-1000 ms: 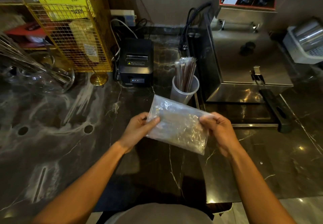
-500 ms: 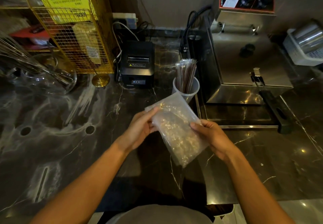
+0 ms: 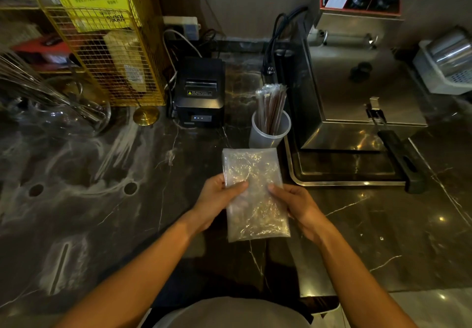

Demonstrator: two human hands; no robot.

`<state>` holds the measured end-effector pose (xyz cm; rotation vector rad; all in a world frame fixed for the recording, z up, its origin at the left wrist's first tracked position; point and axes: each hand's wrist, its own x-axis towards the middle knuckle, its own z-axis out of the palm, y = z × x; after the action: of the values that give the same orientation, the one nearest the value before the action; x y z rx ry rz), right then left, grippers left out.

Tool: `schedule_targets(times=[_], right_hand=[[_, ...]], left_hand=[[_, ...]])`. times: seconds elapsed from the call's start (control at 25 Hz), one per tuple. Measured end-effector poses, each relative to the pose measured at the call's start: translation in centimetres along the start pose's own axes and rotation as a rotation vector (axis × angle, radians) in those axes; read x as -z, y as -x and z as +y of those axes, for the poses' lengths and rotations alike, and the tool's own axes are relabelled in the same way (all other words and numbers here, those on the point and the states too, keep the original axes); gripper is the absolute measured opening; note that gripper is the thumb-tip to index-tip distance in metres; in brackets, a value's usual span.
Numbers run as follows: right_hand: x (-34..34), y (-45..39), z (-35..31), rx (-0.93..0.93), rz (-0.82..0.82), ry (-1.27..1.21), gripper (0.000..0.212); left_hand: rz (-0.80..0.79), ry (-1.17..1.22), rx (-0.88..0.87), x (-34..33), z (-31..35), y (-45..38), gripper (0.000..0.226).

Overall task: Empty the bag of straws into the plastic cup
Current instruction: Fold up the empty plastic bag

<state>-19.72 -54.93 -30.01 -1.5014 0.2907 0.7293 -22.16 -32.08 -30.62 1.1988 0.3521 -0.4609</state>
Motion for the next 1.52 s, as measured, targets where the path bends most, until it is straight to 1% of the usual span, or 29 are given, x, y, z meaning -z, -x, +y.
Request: schedule_targets(times=[0.08, 0.16, 0.32, 0.36, 0.44, 0.52, 0.6, 0.68, 0.76, 0.84, 0.92, 1.12, 1.24, 1.32, 1.44, 1.52], right_hand=[[0.2, -0.1, 0.4, 0.037, 0.025, -0.029, 0.036], [0.3, -0.2, 0.6, 0.056, 0.053, -0.053, 0.036], [0.2, 0.2, 0.5, 0.072, 0.023, -0.024, 0.037], [0.4, 0.3, 0.4, 0.084, -0.007, -0.013, 0.037], [0.9, 0.6, 0.2, 0.096, -0.050, -0.026, 0.034], [1.4, 0.7, -0.1, 0.086, -0.044, -0.059, 0.029], [1.6, 0.6, -0.3, 0.076, -0.026, -0.058, 0.023], [1.7, 0.7, -0.4, 0.074, -0.001, -0.008, 0.024], [1.9, 0.8, -0.4, 0.076, 0.013, 0.009, 0.029], [2.0, 1.0, -0.5, 0.068, -0.008, -0.012, 0.031], [2.1, 1.2, -0.6, 0.063, -0.039, -0.023, 0.032], [2.4, 1.7, -0.5, 0.062, -0.013, -0.110, 0.032], [2.4, 1.9, -0.5, 0.057, 0.005, -0.254, 0.034], [2.4, 1.9, -0.4, 0.048, 0.003, -0.298, 0.036], [2.2, 1.9, 0.2, 0.055, -0.022, -0.363, 0.041], [2.0, 2.2, 0.2, 0.057, -0.037, -0.428, 0.042]], left_hand=[[-0.010, 0.005, 0.031, 0.6, 0.3, -0.1, 0.033], [0.011, 0.010, 0.045, 1.2, 0.5, -0.2, 0.033], [0.083, -0.019, 0.006, 1.4, 0.3, -0.1, 0.034], [0.072, -0.010, 0.005, 1.3, 0.3, 0.0, 0.034], [-0.009, 0.004, 0.028, 1.4, 0.5, 0.2, 0.035], [-0.112, -0.013, 0.068, 1.5, 0.7, 0.4, 0.037], [-0.169, -0.079, 0.077, 1.8, 0.9, 0.4, 0.043], [-0.165, -0.158, 0.049, 1.9, 1.1, 0.4, 0.047], [-0.127, -0.193, 0.013, 1.7, 1.2, 0.2, 0.041], [-0.088, -0.202, -0.006, 1.6, 1.1, 0.1, 0.034], [-0.099, -0.183, -0.016, 1.6, 1.2, 0.1, 0.035], [-0.311, -0.173, 0.053, 2.0, 2.2, 0.4, 0.048], [-0.323, -0.133, 0.073, 2.1, 2.1, 0.1, 0.047], [-0.322, -0.083, 0.103, 2.0, 1.7, -0.2, 0.045], [-0.348, 0.012, 0.120, 2.0, 1.0, -0.4, 0.048], [-0.345, 0.072, 0.142, 1.8, 1.0, -0.1, 0.044]])
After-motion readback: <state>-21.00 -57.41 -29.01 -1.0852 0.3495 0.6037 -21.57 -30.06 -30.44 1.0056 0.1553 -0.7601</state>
